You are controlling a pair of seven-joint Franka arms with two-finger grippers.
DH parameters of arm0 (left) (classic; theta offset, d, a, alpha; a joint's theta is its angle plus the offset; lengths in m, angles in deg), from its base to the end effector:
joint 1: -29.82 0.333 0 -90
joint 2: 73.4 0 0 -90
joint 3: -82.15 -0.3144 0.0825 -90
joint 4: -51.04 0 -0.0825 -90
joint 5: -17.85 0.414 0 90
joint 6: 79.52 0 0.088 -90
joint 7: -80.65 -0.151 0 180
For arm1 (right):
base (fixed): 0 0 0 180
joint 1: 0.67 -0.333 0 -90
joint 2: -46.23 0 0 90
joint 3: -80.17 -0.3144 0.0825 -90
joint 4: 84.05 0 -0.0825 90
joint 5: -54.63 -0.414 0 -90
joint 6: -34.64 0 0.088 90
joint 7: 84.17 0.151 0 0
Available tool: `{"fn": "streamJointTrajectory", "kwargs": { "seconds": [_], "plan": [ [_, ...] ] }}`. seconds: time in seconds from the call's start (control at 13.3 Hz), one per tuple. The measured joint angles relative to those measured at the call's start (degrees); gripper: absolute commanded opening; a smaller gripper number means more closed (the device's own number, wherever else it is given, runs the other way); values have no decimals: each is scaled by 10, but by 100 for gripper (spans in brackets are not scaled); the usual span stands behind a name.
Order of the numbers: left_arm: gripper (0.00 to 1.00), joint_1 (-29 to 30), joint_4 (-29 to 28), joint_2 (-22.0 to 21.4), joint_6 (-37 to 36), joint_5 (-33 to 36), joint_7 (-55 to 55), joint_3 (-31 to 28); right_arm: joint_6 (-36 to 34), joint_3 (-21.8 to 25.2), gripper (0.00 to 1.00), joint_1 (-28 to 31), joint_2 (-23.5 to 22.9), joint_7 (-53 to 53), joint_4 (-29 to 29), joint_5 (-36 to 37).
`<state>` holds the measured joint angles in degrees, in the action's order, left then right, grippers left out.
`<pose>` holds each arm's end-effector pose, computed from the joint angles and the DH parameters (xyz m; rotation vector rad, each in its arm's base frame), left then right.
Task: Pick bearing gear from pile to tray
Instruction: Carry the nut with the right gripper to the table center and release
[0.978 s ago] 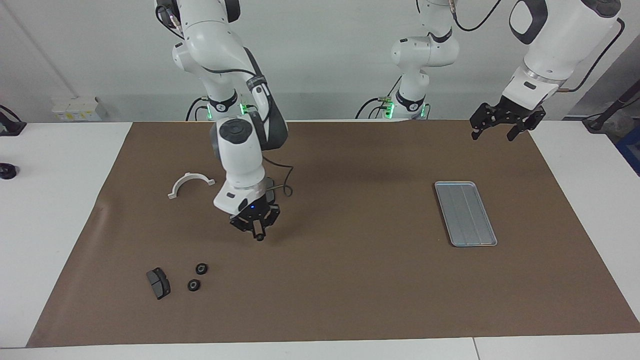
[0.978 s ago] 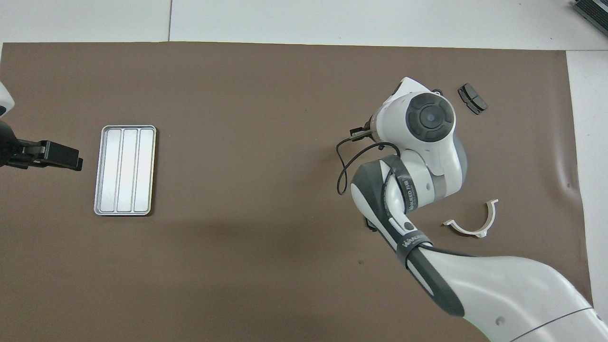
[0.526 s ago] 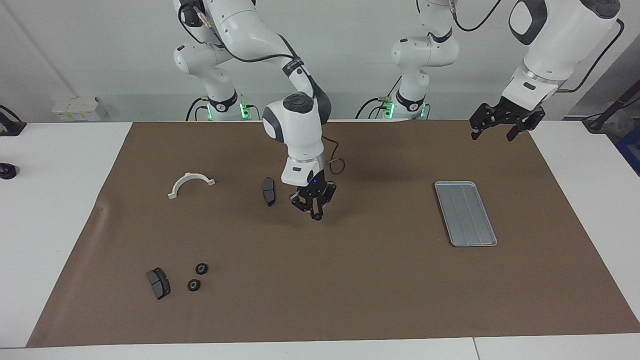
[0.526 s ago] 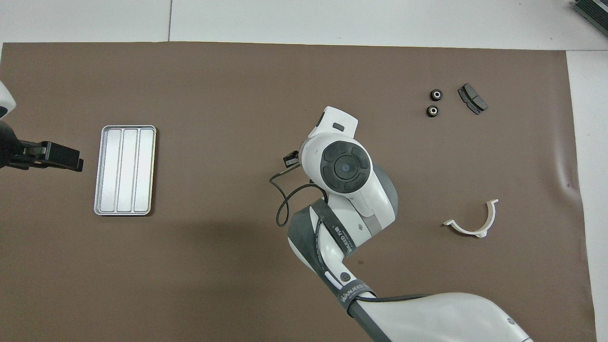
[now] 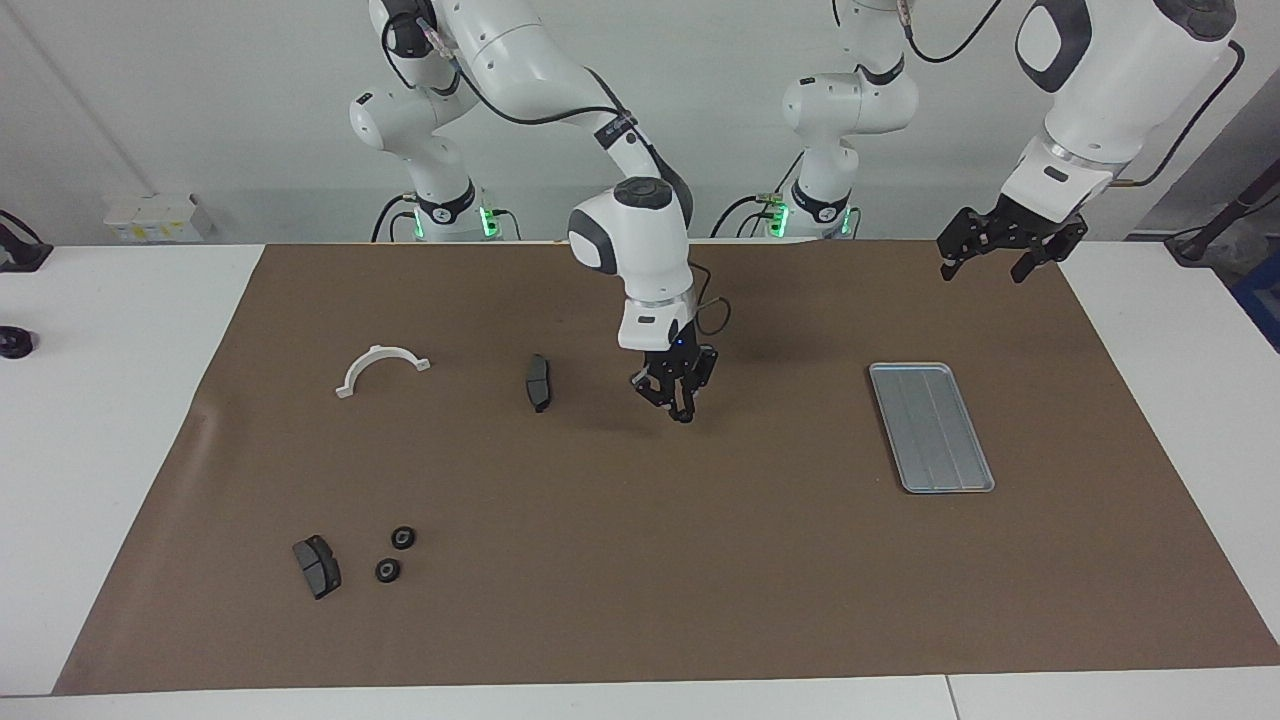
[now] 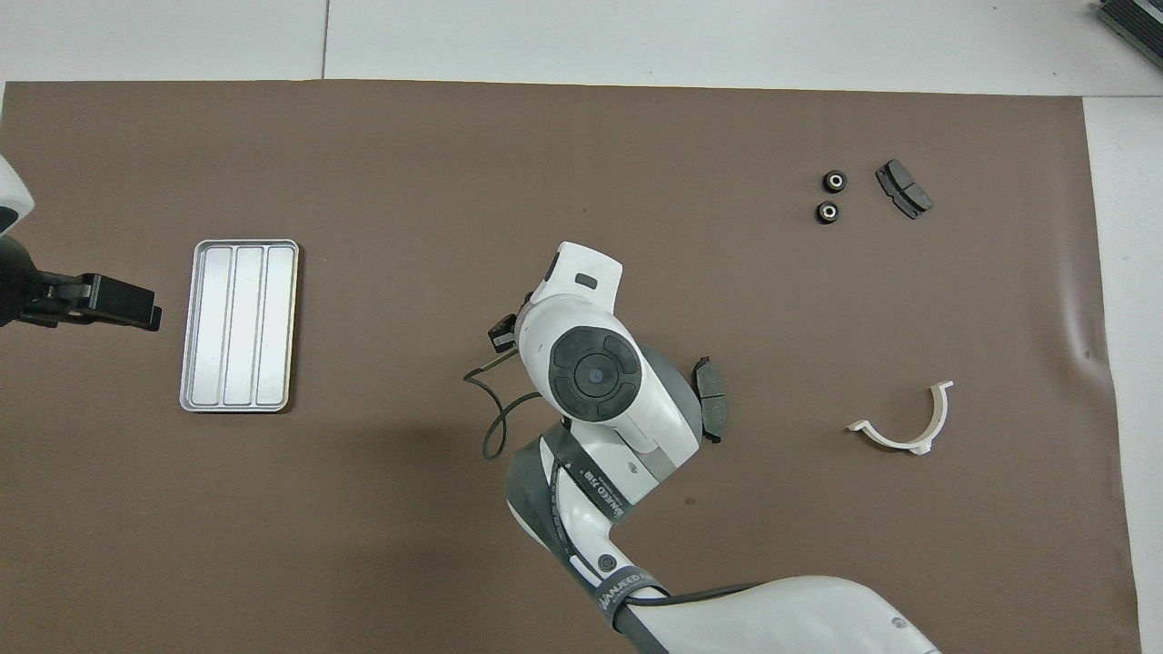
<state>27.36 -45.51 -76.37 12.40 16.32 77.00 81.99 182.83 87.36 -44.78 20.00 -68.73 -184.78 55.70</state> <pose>0.5674 -0.0267 0.5543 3.1100 -0.1596 -0.0446 0.5797 0.4441 0.2890 -2.9223 -0.6109 -0.5499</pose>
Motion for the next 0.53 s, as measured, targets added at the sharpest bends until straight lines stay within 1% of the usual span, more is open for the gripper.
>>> {"fn": "streamJointTrajectory", "kwargs": {
  "seconds": [0.08,0.15,0.3,0.38,0.53],
  "plan": [
    [100,0,0,0,1,0,0,0,9,0,54,-1,-8,4,0,0],
    [100,0,-1,0,1,0,0,0,15,0,71,-1,-13,10,0,0],
    [100,0,-7,-2,8,0,0,0,15,0,83,-5,-15,12,0,0],
    [100,0,-9,-3,11,0,0,0,14,0,86,-10,-15,12,0,0],
    [100,0,-17,-6,20,0,0,0,0,0,86,-24,-15,13,0,0]
  ]
}}
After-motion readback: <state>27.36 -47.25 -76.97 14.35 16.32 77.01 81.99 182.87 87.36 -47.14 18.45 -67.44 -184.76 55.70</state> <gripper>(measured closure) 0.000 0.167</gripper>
